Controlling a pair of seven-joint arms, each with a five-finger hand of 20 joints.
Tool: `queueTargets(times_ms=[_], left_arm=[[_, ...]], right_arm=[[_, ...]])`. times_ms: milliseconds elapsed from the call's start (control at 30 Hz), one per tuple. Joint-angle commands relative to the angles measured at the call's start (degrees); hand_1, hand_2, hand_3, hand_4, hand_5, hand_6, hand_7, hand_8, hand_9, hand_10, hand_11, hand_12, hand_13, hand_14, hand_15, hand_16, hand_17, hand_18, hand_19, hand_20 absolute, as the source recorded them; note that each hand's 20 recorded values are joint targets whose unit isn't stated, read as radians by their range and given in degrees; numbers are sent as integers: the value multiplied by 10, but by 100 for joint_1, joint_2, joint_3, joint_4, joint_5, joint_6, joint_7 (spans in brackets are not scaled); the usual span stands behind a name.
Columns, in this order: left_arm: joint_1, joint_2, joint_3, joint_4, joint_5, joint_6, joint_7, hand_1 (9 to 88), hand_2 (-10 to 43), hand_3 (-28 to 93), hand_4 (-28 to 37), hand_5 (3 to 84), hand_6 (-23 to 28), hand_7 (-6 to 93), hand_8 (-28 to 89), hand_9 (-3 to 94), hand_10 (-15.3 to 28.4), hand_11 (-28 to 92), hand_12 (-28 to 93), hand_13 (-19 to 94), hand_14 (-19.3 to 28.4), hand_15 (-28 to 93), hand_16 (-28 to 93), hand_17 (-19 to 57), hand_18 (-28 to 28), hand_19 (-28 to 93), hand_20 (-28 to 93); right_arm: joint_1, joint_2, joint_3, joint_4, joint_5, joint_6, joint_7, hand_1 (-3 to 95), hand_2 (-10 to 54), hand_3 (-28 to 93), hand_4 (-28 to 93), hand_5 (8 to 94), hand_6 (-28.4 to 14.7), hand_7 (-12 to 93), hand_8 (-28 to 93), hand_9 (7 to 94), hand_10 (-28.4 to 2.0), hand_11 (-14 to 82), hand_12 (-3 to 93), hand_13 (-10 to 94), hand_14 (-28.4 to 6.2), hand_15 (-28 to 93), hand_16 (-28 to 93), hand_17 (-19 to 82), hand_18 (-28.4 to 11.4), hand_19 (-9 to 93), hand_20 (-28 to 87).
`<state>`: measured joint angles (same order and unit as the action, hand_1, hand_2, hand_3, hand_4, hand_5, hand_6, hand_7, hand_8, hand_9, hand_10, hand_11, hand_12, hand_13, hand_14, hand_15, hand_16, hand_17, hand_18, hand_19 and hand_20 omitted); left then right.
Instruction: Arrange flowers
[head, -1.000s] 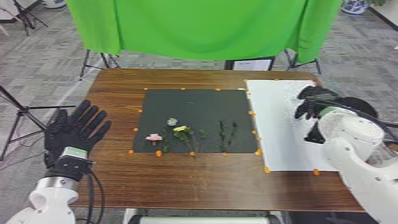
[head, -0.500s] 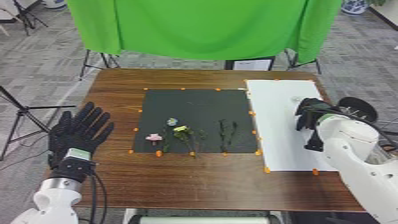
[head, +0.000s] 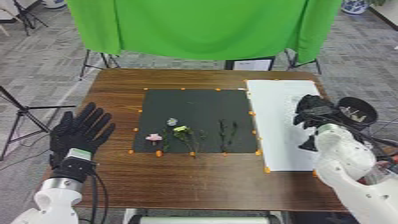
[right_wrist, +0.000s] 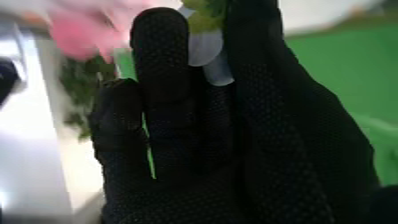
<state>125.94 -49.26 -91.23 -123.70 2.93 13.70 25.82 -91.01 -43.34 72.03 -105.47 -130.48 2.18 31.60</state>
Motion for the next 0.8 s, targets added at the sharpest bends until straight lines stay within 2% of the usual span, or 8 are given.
queueTargets(times_ms=[33,200,367,433,567,667,700,800], left_arm=[[163,-39,-101,-31,7,6,-31,274,158,719,-283,469,93,149,-77,403,159,233,146,286,167,400,-62,-72,165,390,128],[261,-91,-149,-49,-17,30,4,273,157,720,-283,469,93,149,-77,403,158,234,147,288,167,400,-63,-72,165,391,128],[140,-67,-80,-28,19,1,-50,273,157,720,-283,470,94,149,-77,403,158,233,146,287,167,400,-62,-72,165,390,128],[144,-49,-81,-41,7,40,-42,273,157,721,-283,470,94,149,-77,403,158,233,147,287,167,400,-62,-72,165,390,127],[45,-13,-14,-10,-1,49,-56,273,156,721,-283,469,94,148,-76,403,158,233,147,287,166,399,-62,-72,165,390,128],[-36,-22,32,-31,-41,201,-89,273,156,720,-283,470,93,149,-76,403,159,233,147,287,167,399,-62,-72,165,390,128],[-63,-21,47,-2,-18,127,-91,273,156,720,-283,471,94,149,-76,403,159,234,146,288,168,400,-62,-72,165,390,128],[-110,-10,86,11,-12,101,-95,273,157,721,-283,473,95,149,-77,405,159,234,146,289,168,400,-62,-72,165,390,127]], right_arm=[[477,-191,-673,-792,-104,377,-542,596,-95,651,-283,768,28,289,-7,875,-65,53,341,771,-55,379,430,384,-208,823,436],[1424,-1027,-1694,-562,-32,284,-866,601,-95,652,-283,773,26,287,-9,875,-65,52,341,770,-54,377,435,384,-206,824,434],[1782,-1655,-2210,-344,-83,-101,-1022,600,-95,653,-283,773,25,287,-10,874,-65,52,341,768,-52,374,440,384,-207,825,431],[1879,-1859,-2356,-202,-73,-260,-1075,601,-95,654,-283,774,26,286,-11,873,-65,52,341,767,-52,372,442,382,-208,824,430],[2006,-2055,-2549,55,-29,-533,-1068,600,-95,656,-283,773,26,287,-11,871,-67,52,342,767,-51,367,444,381,-208,822,429],[1962,-2082,-2648,123,-191,-574,-1133,597,-95,662,-283,765,27,287,-9,866,-67,50,340,764,-52,365,447,378,-209,821,428],[1951,-2103,-2660,155,-249,-616,-1141,595,-95,666,-283,762,27,288,-8,864,-68,50,339,763,-53,363,448,377,-209,820,428],[1993,-2142,-2709,288,-182,-724,-1069,593,-95,670,-283,756,28,289,-9,859,-67,50,338,761,-52,362,450,376,-211,817,427]])
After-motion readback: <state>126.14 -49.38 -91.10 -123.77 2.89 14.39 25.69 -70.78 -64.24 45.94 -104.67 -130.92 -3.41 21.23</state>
